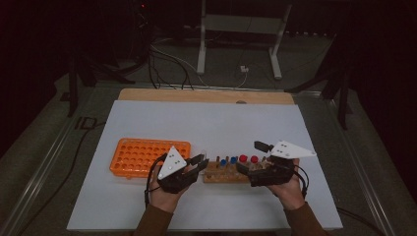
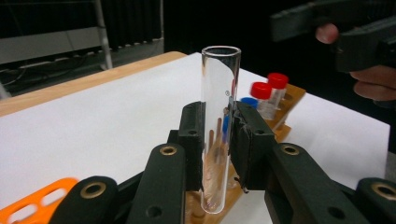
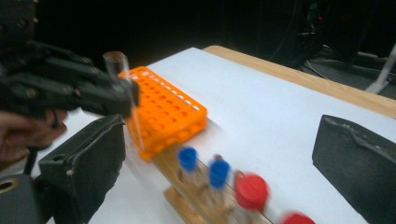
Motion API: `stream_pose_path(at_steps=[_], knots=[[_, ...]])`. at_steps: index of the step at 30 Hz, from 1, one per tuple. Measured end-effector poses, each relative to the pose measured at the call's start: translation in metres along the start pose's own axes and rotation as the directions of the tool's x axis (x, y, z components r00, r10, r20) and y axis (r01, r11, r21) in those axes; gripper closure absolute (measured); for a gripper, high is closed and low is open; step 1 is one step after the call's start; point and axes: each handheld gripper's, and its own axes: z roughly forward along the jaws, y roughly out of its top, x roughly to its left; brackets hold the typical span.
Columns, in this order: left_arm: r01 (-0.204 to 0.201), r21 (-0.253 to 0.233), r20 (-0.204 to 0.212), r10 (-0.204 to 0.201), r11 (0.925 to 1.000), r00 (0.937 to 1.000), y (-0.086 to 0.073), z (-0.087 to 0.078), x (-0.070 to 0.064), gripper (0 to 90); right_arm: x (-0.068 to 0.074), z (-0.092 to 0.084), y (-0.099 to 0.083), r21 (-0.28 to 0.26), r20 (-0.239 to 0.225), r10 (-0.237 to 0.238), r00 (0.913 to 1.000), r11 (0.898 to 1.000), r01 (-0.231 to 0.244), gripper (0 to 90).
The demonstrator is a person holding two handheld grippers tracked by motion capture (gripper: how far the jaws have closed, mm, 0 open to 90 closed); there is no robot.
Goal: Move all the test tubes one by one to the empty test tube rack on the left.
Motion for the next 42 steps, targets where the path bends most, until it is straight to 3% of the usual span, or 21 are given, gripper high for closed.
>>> stream_pose_path(at_steps=[5,11,21,26,32,42], knots=[[0.007,-0.017,-0.033,-0.007,0.9998,0.9994,-0.001,-0.008,0.010,75.2,-0.013,-0.014,-0.012,0.003,0.034,-0.002,0.9994,1.000,0.002,0.0],[0.010,-0.024,-0.061,-0.012,0.9996,0.9981,-0.005,-0.018,0.020,75.1,-0.026,-0.025,-0.024,-0.024,0.064,0.045,0.9969,0.999,-0.043,0.0],[0.021,-0.019,-0.128,-0.024,0.9996,0.9915,-0.020,-0.032,0.039,75.0,-0.031,-0.031,-0.026,-0.043,0.088,0.064,0.9940,0.997,-0.060,0.0],[0.026,-0.020,-0.136,-0.029,0.9994,0.9903,-0.027,-0.028,0.045,75.0,-0.031,-0.034,-0.026,-0.051,0.089,0.068,0.9937,0.997,-0.064,0.0],[0.019,0.022,-0.135,-0.015,0.9996,0.9907,-0.036,-0.014,0.045,75.0,-0.033,-0.036,-0.028,-0.059,0.089,0.072,0.9934,0.996,-0.067,0.0],[0.018,0.117,-0.136,-0.002,0.9930,0.9907,-0.050,-0.009,0.050,75.0,-0.034,-0.038,-0.029,-0.055,0.083,0.079,0.9935,0.996,-0.074,0.0]])
